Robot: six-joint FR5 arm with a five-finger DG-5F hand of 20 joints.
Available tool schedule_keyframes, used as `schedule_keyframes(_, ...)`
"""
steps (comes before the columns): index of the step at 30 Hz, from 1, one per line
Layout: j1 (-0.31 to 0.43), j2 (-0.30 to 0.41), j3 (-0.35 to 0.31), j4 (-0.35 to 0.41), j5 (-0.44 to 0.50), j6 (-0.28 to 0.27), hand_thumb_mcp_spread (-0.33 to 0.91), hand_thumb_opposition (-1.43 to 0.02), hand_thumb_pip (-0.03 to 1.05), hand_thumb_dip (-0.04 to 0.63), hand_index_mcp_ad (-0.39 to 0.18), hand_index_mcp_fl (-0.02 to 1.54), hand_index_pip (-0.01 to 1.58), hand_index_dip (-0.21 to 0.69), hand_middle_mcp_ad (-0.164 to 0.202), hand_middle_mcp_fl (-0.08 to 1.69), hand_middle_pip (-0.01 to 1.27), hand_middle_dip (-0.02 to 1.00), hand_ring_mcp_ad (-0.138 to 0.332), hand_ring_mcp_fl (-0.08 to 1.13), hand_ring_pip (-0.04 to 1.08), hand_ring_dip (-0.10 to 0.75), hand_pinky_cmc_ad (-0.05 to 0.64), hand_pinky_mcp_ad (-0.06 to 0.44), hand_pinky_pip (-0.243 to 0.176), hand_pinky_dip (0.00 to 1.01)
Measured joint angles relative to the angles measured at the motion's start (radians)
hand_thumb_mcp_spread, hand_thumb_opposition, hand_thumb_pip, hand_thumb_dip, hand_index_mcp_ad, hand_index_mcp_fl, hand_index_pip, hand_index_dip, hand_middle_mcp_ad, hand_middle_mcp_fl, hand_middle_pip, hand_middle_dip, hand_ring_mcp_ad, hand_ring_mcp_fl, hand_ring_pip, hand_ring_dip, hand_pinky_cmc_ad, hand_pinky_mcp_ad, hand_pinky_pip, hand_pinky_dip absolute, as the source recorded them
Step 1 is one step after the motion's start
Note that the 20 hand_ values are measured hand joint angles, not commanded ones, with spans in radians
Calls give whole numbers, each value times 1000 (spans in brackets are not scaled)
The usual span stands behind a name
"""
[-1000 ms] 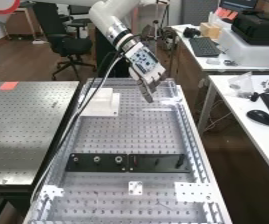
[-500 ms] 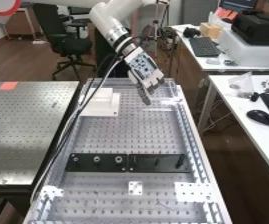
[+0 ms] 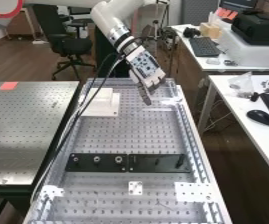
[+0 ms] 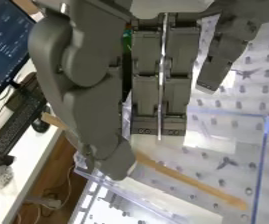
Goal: Grab the chopstick and place it in the clear container
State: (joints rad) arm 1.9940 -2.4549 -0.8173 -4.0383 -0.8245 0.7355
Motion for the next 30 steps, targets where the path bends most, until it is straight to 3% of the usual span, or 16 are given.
schedule_keyframes(17, -18, -15, 31, -18, -5, -38, 606, -1114, 536, 297, -105, 899, 1004, 143, 66, 1044, 611, 670, 35, 979, 140, 490, 414, 290, 51, 482)
schedule_keyframes(30, -19, -2, -1, -3, -16, -36, 588, -1141, 532, 297, -105, 920, 1038, 150, 66, 1042, 660, 658, 35, 932, 155, 475, 403, 290, 51, 536)
